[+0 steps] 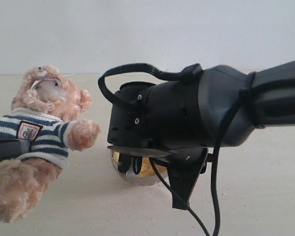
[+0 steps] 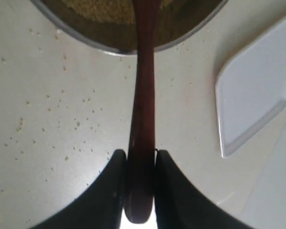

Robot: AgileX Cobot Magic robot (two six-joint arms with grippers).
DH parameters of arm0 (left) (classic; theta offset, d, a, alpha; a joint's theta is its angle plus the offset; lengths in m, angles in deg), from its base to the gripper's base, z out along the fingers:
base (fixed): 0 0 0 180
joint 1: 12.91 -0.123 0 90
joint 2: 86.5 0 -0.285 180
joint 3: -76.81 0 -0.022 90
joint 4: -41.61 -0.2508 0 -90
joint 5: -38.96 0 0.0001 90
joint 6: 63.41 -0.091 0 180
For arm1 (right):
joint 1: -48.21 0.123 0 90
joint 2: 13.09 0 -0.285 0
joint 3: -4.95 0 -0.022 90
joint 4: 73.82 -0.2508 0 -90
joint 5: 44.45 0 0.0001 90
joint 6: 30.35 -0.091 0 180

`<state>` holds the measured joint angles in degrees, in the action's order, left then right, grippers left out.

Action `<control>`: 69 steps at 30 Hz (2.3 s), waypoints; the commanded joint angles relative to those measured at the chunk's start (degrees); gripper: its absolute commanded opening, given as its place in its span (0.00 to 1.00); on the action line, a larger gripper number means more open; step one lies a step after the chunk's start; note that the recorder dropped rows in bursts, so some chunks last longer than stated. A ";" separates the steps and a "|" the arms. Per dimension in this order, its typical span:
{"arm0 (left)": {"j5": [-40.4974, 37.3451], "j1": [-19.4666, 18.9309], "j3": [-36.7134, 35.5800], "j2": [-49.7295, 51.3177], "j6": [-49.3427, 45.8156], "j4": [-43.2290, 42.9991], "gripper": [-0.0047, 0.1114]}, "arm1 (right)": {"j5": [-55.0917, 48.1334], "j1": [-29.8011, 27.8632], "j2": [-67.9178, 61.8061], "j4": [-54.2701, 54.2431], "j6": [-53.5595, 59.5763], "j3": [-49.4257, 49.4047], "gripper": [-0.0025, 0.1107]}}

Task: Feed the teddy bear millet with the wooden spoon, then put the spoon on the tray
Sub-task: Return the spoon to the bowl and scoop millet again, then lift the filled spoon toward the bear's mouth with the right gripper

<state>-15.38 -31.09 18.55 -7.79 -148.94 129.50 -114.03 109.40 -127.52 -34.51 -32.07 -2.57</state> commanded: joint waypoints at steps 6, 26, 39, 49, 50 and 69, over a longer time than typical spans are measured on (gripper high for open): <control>-1.04 -0.08 -0.02 -0.41 -0.20 0.99 0.08 | 1.10 -2.56 0.65 -8.53 -0.44 2.55 0.02; -1.04 -0.08 -0.02 -0.41 -0.20 0.99 0.08 | -0.38 -1.96 2.95 -1.07 0.13 1.67 0.02; -1.04 -0.08 -0.02 -0.41 -0.20 0.99 0.08 | -0.38 -0.78 3.61 -1.79 -1.44 0.45 0.02; -1.04 -0.08 -0.02 -0.41 -0.20 0.99 0.08 | -0.38 -1.28 4.21 -0.40 -2.32 -1.10 0.02; -1.04 -0.08 -0.02 -0.41 -0.20 0.99 0.08 | -0.38 -1.28 4.21 -0.40 -2.32 -1.10 0.02; -1.04 -0.08 -0.02 -0.41 -0.20 0.99 0.08 | 2.56 -3.92 12.77 -16.39 -2.46 -1.10 0.02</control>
<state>-15.38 -31.09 18.55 -7.79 -148.94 129.50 -111.84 106.17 -116.82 -48.26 -34.39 -3.49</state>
